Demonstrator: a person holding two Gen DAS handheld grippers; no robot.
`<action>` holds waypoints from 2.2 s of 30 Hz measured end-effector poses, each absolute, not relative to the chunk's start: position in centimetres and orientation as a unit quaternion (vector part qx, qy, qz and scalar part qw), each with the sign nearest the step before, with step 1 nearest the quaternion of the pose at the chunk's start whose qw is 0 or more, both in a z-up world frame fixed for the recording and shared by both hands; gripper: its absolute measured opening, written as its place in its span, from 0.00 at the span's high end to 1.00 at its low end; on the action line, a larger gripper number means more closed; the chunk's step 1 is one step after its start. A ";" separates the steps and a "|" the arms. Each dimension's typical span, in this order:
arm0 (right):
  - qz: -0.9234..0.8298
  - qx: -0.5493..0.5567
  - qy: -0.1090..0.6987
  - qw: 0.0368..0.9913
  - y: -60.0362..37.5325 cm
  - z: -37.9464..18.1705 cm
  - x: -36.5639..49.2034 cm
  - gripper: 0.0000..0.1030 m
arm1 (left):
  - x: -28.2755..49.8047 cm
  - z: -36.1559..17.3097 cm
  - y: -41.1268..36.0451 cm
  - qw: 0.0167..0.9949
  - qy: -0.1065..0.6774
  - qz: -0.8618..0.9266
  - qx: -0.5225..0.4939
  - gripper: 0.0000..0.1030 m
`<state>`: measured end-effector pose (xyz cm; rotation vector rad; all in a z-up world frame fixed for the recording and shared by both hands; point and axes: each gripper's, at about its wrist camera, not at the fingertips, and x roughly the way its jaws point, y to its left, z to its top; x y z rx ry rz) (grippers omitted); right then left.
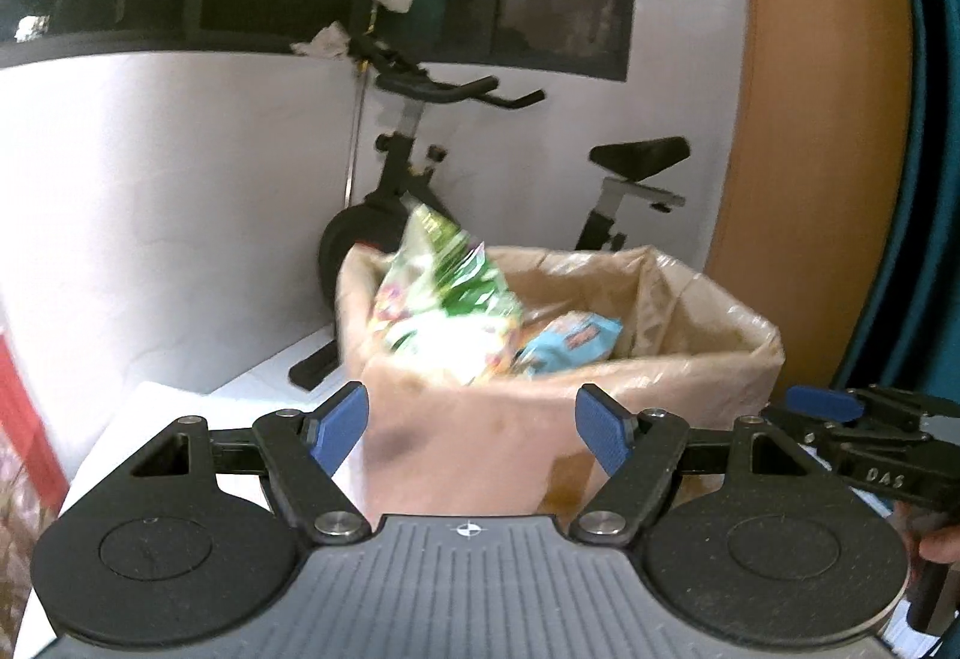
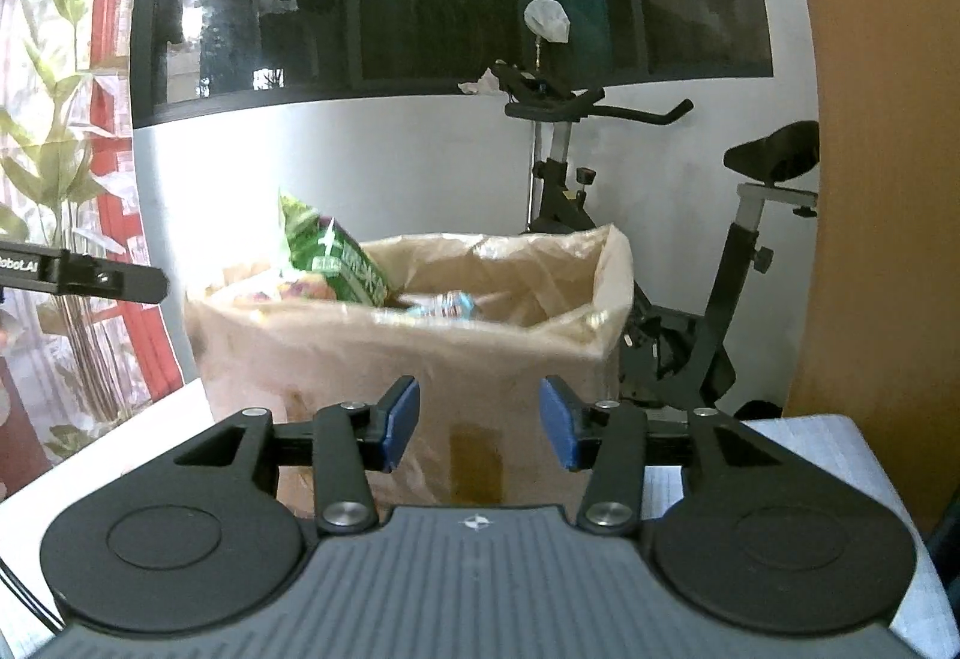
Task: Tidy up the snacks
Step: 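Lower the left tool onto the cracker packet and close it, then lift the cracker packet with the left tool over the box and open it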
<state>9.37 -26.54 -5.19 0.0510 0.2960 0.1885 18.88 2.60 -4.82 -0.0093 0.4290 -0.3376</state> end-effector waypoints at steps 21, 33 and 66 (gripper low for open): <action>0.113 0.064 0.269 0.954 -24.4 -13.8 11.1 0.53 | 20.2 -12.9 3.4 0.942 0.306 -0.139 -0.027 0.29; 0.142 0.058 0.359 0.921 -19.6 -17.8 17.5 0.55 | 21.4 -17.4 7.3 0.930 0.355 -0.101 -0.009 0.29; 0.133 0.086 0.319 0.935 -21.5 -16.9 10.9 0.82 | 16.4 -18.7 6.2 0.927 0.363 -0.090 -0.035 0.53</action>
